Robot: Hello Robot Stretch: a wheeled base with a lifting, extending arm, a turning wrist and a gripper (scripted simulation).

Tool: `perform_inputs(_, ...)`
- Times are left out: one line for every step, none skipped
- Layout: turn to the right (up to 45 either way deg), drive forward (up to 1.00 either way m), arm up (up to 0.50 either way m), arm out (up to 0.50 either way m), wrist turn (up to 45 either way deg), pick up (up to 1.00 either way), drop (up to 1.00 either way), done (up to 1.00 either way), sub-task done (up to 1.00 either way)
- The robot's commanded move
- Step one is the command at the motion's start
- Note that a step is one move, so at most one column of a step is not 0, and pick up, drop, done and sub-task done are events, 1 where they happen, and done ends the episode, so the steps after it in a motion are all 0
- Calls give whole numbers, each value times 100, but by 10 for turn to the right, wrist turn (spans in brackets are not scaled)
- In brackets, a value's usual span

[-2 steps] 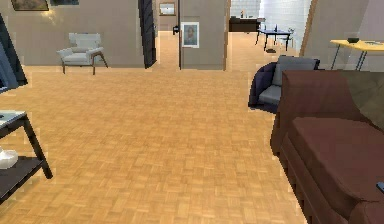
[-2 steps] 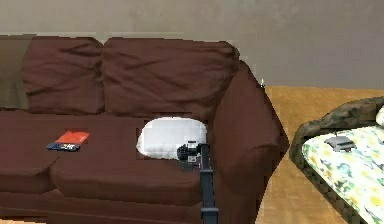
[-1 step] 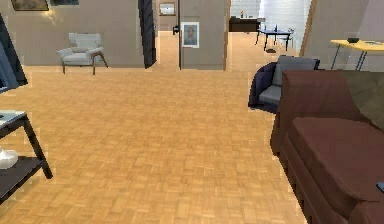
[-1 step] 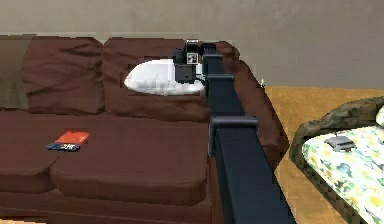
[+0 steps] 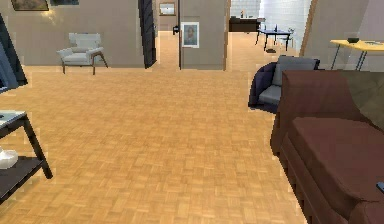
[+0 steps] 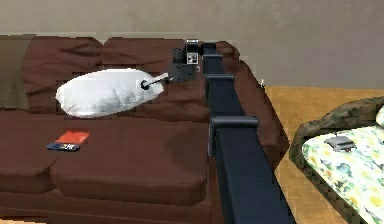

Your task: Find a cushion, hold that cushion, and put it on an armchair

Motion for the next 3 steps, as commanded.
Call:
perform_inputs(0, 0, 0, 0, -450, 0, 0, 0, 0)
perform_inputs(0, 0, 0, 0, -450, 0, 0, 0, 0)
perform_inputs(0, 0, 0, 0, -60, 0, 0, 0, 0)
